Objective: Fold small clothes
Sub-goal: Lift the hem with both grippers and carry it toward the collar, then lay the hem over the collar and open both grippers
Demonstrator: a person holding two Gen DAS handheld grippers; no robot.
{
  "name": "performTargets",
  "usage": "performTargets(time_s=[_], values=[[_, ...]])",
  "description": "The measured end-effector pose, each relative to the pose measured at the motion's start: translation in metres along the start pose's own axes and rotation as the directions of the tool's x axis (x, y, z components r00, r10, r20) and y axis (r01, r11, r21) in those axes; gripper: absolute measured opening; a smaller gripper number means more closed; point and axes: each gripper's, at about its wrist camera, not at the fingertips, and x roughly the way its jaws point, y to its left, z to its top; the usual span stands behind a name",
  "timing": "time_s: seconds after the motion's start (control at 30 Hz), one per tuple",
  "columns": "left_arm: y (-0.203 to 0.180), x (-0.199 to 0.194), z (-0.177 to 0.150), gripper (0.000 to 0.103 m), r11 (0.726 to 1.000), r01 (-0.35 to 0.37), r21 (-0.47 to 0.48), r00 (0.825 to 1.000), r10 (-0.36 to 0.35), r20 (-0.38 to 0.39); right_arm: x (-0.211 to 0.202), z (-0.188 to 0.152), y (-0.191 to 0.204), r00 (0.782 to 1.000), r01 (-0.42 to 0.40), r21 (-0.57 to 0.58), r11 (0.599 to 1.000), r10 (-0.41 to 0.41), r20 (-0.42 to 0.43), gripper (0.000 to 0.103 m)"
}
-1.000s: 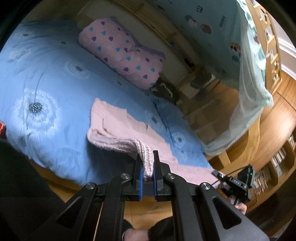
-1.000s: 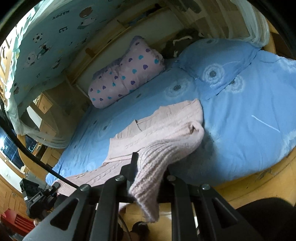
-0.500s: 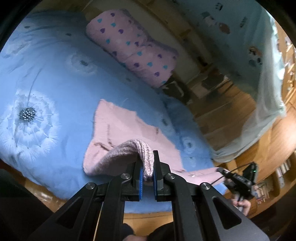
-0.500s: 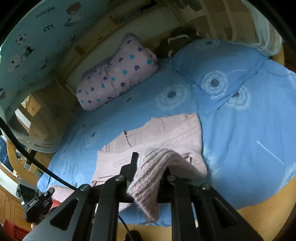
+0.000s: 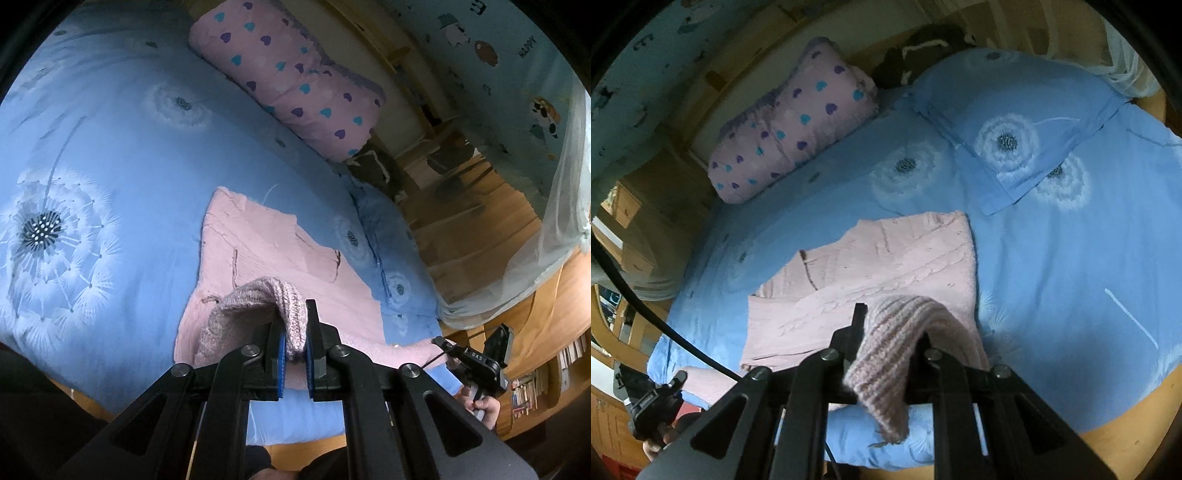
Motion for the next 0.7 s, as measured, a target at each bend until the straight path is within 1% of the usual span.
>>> performTargets(time_s=[0.2,0.4,0.5,0.7], values=[[0.003,0.01,0.011,0.0,1.0,-0.017,-0.001,1.0,0.017,-0.006,0.021,0.014,0.002,1.0,0.024,-0.011,1.0,-0.024,-0.014,0.014],[0.01,0.021,0.03,0.0,0.999,-0.026,-0.018,1.0,0.026,-0.018,0.038,0.028,0.001,1.0,0.017,0.014,1.0,-0.017,-0.025,0.014],[0.004,0.027,0.039,0.0,0.998,-0.057,0.021,0.998,0.057,-0.002,0.046,0.035,0.002,0.999,0.03,0.008,1.0,-0.029,-0.024,0.014],[0.003,0.044,0.056,0.0,0.996,-0.075,0.044,0.997,0.074,0.002,0.066,0.051,0.0,0.999,0.038,0.026,0.999,-0.037,-0.036,0.014]])
